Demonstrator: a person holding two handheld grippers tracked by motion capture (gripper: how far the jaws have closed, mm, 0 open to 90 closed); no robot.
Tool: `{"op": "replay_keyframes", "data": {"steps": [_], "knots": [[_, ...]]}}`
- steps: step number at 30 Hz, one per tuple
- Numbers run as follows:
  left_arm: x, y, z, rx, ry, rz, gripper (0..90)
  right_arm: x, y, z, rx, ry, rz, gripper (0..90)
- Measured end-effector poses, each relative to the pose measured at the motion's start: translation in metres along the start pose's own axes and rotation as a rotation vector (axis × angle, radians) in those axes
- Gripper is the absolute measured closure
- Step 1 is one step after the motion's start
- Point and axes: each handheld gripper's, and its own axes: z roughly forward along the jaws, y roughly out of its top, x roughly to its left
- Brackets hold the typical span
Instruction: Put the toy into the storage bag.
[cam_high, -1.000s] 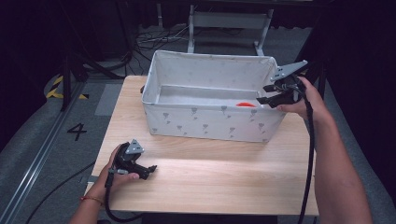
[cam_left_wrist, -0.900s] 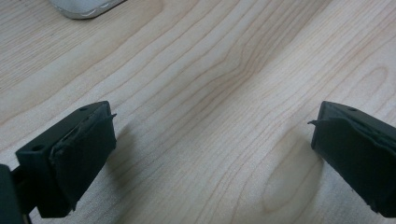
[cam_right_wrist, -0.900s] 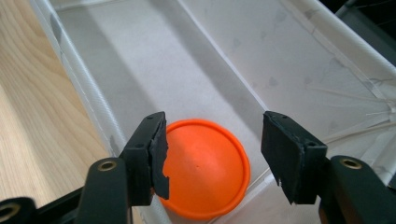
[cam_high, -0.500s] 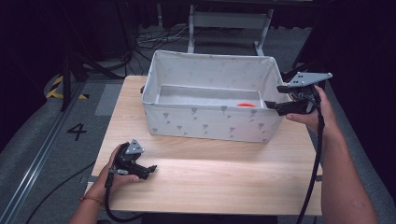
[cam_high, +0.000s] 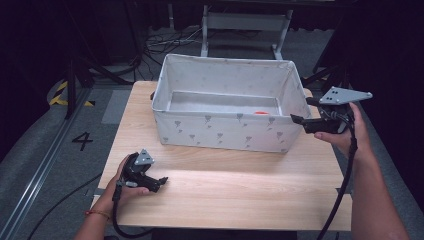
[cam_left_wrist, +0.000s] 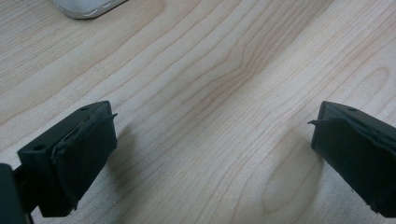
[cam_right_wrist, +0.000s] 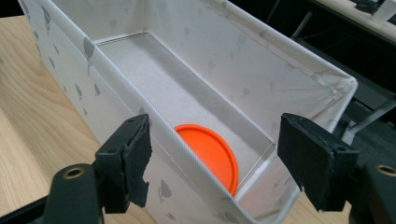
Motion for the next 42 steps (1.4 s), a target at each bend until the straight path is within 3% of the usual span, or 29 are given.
{"op": "replay_keyframes", "data": {"steps": [8, 17, 27, 31, 35, 37, 42], "knots": [[0.000, 0.000, 0.000, 0.000, 0.000, -0.001, 0.4, 0.012, -0.018, -0.016, -0.021, -0.040, -0.011, 21.8], [0.000, 0.000, 0.000, -0.001, 0.001, -0.002, 0.4, 0.024, -0.045, -0.020, -0.013, -0.076, -0.022, 17.8], [0.000, 0.000, 0.000, -0.001, 0.001, -0.003, 0.5, 0.040, -0.085, -0.006, 0.061, -0.093, -0.012, 18.0], [0.000, 0.000, 0.000, -0.001, 0.001, -0.003, 0.5, 0.044, -0.102, 0.003, 0.122, -0.097, -0.016, 17.5], [0.000, 0.000, 0.000, -0.001, 0.001, -0.003, 0.5, 0.048, -0.116, 0.009, 0.144, -0.097, -0.031, 17.7], [0.000, 0.000, 0.000, -0.001, 0.001, -0.003, 0.5, 0.049, -0.129, 0.014, 0.187, -0.084, -0.021, 17.2], [0.000, 0.000, 0.000, -0.001, 0.001, -0.003, 0.4, 0.049, -0.148, 0.018, 0.216, -0.069, 0.022, 17.4]]}}
